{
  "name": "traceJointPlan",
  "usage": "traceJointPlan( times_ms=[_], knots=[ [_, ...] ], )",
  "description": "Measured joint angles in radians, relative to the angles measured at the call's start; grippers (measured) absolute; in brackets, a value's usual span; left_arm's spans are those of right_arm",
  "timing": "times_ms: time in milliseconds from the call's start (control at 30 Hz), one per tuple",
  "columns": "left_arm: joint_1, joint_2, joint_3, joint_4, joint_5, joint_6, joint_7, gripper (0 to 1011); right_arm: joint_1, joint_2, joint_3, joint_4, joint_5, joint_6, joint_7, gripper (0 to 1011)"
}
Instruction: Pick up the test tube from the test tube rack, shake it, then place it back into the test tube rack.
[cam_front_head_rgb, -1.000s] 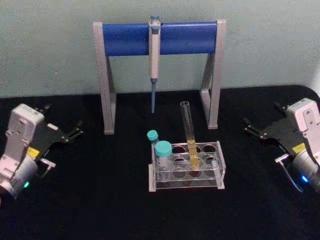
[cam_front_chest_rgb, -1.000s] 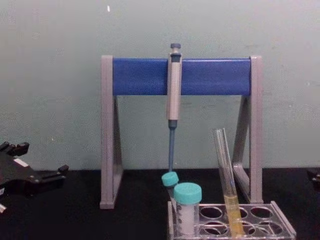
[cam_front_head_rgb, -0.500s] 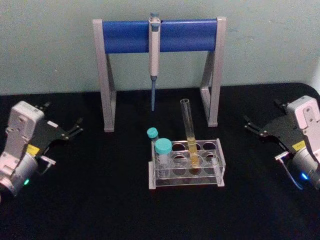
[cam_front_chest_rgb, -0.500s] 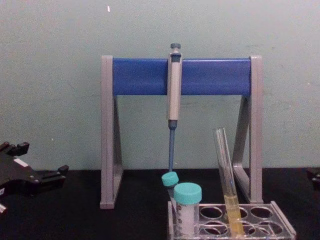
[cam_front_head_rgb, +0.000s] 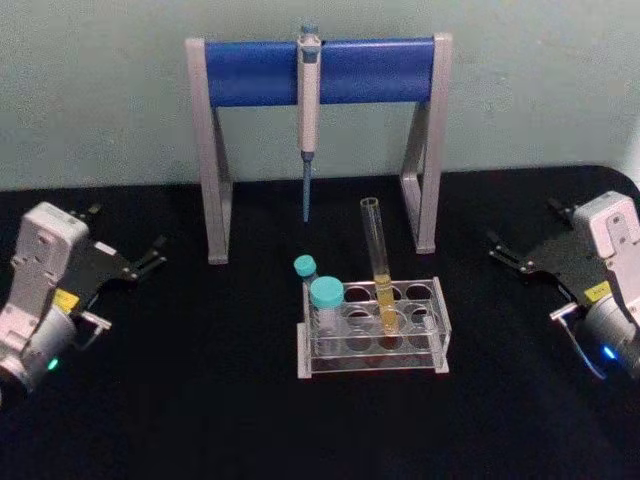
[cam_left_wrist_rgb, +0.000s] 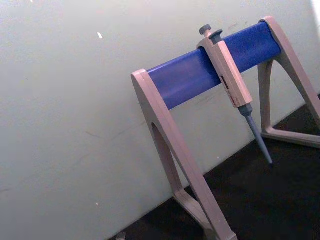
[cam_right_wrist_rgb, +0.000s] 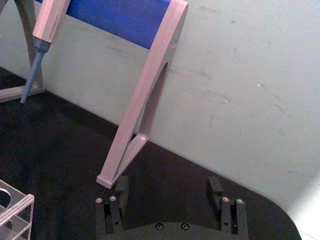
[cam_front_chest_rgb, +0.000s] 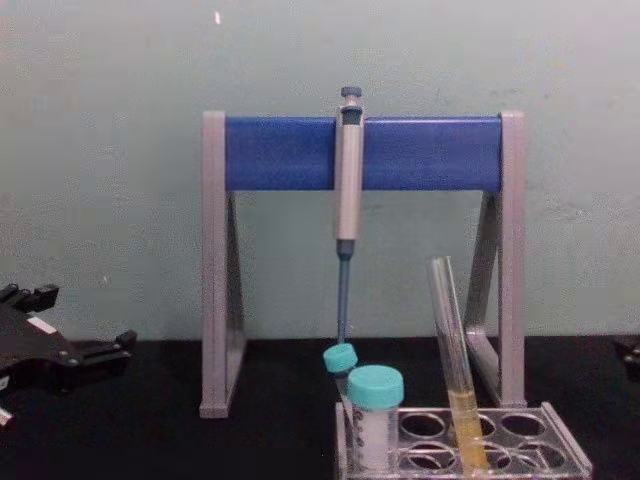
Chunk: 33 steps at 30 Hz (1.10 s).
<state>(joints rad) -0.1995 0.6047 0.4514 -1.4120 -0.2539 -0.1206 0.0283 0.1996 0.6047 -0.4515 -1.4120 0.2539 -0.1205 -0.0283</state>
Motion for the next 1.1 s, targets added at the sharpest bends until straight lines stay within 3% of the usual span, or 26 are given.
traceJointPlan(
  times_ms=[600,833,1100],
  knots=[
    [0.000,0.000,0.000,0.000,0.000,0.000,0.000,1001,0.000,0.000,0.000,0.000,0.000,0.000,0.000,1000],
    [0.000,0.000,0.000,0.000,0.000,0.000,0.000,1001,-0.011,-0.009,0.023,-0.006,-0.011,-0.023,0.009,1000],
    [0.000,0.000,0.000,0.000,0.000,0.000,0.000,1002,-0.033,-0.018,0.070,-0.033,0.068,-0.075,0.094,1000]
  ],
)
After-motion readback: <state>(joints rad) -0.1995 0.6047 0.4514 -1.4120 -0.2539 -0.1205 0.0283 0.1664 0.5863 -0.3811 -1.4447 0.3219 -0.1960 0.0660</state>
